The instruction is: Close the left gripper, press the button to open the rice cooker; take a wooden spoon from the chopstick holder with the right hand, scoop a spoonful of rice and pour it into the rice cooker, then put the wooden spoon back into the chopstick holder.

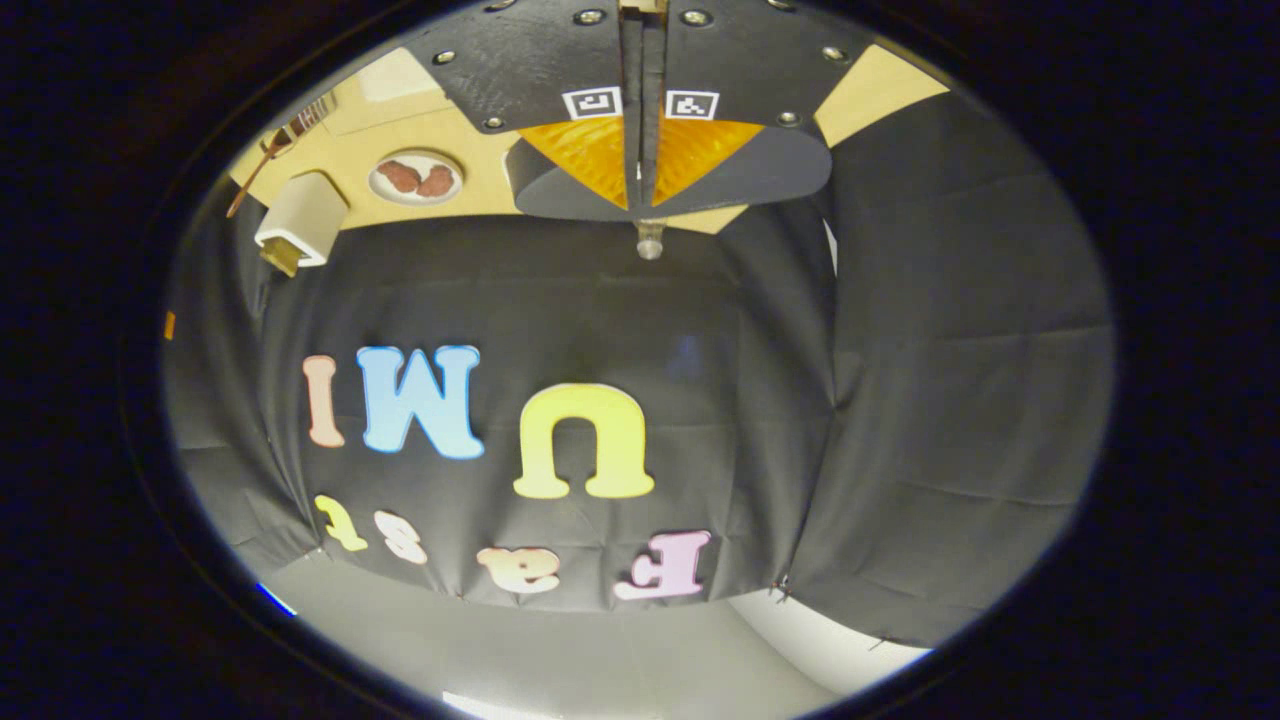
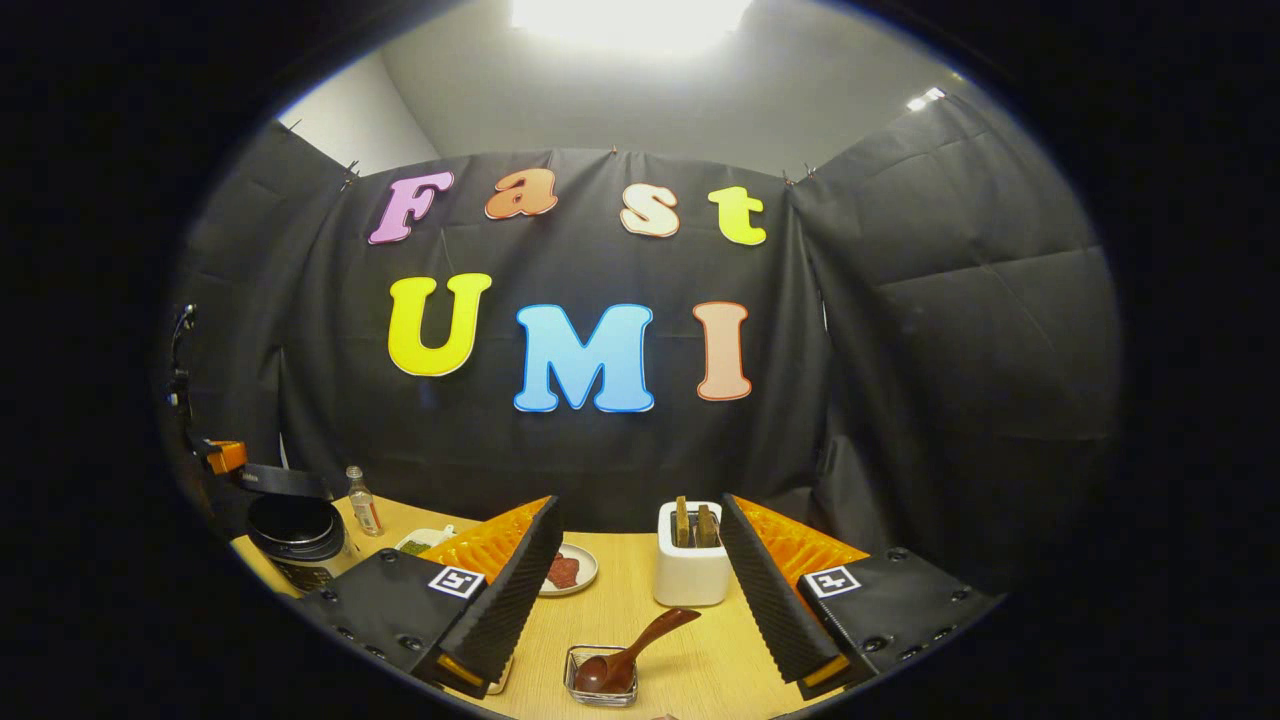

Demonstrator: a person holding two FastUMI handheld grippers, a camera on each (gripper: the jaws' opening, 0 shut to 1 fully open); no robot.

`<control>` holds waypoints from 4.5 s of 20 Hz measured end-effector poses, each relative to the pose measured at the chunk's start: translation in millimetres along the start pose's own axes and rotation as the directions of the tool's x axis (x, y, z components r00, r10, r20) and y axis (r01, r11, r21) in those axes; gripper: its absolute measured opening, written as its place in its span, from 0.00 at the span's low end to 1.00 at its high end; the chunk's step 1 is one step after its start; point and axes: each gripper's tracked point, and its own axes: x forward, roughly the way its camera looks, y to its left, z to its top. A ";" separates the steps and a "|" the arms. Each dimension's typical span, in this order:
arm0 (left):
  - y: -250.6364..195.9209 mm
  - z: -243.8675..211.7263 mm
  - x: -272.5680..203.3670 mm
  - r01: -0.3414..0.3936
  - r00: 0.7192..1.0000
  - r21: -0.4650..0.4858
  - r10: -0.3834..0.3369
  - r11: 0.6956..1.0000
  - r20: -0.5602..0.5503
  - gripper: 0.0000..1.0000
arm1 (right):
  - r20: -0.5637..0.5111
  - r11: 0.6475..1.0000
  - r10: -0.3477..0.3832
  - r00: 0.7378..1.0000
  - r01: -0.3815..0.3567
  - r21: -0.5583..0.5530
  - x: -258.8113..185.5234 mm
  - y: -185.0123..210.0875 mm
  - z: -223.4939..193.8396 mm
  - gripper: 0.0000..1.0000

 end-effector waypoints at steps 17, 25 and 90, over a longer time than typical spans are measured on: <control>43.1 132.3 -127.1 -0.106 0.962 0.019 0.097 0.994 0.254 0.83 | -0.293 0.977 0.074 0.953 -0.010 0.215 48.7 -14.0 -125.2 0.98; 69.3 130.5 -157.0 -0.176 0.957 0.027 0.165 0.984 0.241 0.82 | -0.436 0.964 0.086 0.896 0.036 0.264 61.7 -9.1 -191.9 0.98; 179.0 64.2 -74.8 -0.172 0.982 0.028 0.169 0.985 0.090 0.82 | -0.361 0.948 0.176 0.916 -0.256 -0.188 50.0 250.0 -219.9 0.08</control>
